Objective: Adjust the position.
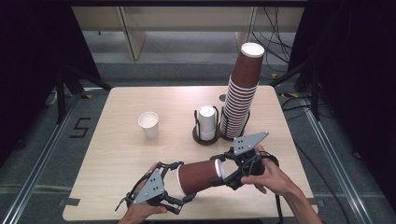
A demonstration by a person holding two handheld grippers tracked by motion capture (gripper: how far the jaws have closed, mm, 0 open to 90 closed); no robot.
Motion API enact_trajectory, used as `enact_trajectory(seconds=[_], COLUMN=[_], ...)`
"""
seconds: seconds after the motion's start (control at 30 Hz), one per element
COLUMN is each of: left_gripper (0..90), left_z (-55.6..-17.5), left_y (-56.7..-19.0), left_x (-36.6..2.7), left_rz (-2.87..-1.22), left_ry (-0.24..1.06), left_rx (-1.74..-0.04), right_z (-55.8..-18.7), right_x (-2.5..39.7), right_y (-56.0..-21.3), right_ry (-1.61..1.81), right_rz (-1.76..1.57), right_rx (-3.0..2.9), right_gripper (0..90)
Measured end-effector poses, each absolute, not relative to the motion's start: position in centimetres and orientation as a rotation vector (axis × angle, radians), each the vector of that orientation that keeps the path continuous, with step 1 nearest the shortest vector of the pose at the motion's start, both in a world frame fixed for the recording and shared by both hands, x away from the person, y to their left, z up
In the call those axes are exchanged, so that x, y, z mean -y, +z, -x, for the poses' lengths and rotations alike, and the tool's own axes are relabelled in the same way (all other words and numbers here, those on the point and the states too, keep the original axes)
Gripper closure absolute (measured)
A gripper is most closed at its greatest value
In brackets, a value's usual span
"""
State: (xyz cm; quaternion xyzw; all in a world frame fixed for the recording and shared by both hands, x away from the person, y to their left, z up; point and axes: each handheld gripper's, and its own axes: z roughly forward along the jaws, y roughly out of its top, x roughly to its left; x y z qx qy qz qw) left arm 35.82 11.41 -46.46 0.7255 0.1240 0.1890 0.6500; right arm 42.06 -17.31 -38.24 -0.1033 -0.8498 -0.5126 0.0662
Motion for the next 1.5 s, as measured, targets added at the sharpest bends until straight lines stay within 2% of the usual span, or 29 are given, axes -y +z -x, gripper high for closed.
enact_trajectory(seconds=[0.33, 0.43, 0.73, 1.23, 1.5], left_gripper=[10.5, 11.1, 12.0, 11.9, 11.9], left_z=[-36.1, -36.1, -36.0, -35.2, -34.9], left_y=[-46.2, -46.0, -45.9, -44.6, -44.2], left_x=[-11.7, -11.7, -11.0, -10.3, -10.0], left_rz=[-1.693, -1.733, -1.879, -2.039, -2.054], left_ry=[0.394, 0.401, 0.407, 0.433, 0.438], left_rx=[-0.275, -0.273, -0.278, -0.260, -0.237], right_z=[-42.2, -42.0, -40.0, -38.5, -38.5], right_x=[17.3, 17.2, 16.1, 13.0, 12.0], right_y=[-38.6, -38.3, -37.1, -38.0, -39.6], right_ry=[-1.511, -1.486, -1.291, -1.022, -0.927], right_rz=[0.345, 0.334, 0.170, -0.057, -0.111], right_rx=[2.560, 2.655, 2.970, 3.170, 3.180], right_gripper=[22.9, 15.6, 16.5, 16.3, 16.5])
